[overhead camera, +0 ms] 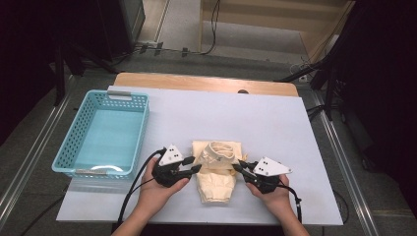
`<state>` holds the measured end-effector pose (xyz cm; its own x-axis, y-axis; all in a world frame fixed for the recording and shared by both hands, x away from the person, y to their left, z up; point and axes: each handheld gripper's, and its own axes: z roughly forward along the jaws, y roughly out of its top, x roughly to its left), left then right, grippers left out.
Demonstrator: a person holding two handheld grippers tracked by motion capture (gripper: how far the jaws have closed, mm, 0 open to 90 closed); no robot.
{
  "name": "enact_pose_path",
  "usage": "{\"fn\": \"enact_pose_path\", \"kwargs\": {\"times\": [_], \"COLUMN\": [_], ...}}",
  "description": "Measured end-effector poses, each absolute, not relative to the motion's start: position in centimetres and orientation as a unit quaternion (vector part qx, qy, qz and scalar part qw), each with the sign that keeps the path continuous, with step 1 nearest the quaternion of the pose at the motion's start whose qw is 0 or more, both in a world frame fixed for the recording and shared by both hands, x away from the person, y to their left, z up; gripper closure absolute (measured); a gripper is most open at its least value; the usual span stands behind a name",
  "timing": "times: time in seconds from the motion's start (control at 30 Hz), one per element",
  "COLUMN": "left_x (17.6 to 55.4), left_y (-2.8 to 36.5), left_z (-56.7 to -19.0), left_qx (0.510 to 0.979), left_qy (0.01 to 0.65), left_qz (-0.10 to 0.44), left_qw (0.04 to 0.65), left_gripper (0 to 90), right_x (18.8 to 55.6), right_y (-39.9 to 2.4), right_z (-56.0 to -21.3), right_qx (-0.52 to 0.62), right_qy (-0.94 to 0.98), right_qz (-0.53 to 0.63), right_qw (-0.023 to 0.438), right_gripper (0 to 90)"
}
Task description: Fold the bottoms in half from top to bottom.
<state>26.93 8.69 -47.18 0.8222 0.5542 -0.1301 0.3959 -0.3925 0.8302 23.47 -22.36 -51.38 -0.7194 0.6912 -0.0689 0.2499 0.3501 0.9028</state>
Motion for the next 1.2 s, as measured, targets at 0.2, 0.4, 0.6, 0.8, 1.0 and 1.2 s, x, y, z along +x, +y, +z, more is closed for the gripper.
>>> {"fn": "enact_pose_path", "kwargs": {"times": [0.2,0.4,0.6,0.8,1.0,1.2], "left_x": [28.0,28.8,28.9,28.4,28.0,27.5], "left_y": [7.9,6.2,5.6,5.8,6.0,6.2], "left_z": [-45.9,-45.7,-46.0,-46.0,-46.1,-46.3], "left_qx": [0.831,0.835,0.836,0.842,0.843,0.842], "left_qy": [0.28,0.265,0.265,0.245,0.235,0.231], "left_qz": [0.086,0.078,0.064,0.067,0.069,0.071], "left_qw": [0.472,0.477,0.476,0.477,0.479,0.483], "left_gripper": [45.2,40.1,56.9,67.0,67.7,67.6], "right_x": [23.5,23.3,23.3,23.4,24.0,24.8], "right_y": [-22.3,-22.2,-22.2,-22.4,-22.8,-22.2], "right_z": [-51.4,-51.4,-51.4,-50.8,-48.9,-47.9], "right_qx": [0.295,0.293,0.295,0.306,0.333,0.322], "right_qy": [0.79,0.791,0.791,0.785,0.763,0.778], "right_qz": [0.487,0.486,0.486,0.5,0.522,0.513], "right_qw": [0.227,0.229,0.226,0.198,0.187,0.169], "right_gripper": [79.7,79.7,78.8,51.9,30.6,24.5]}}
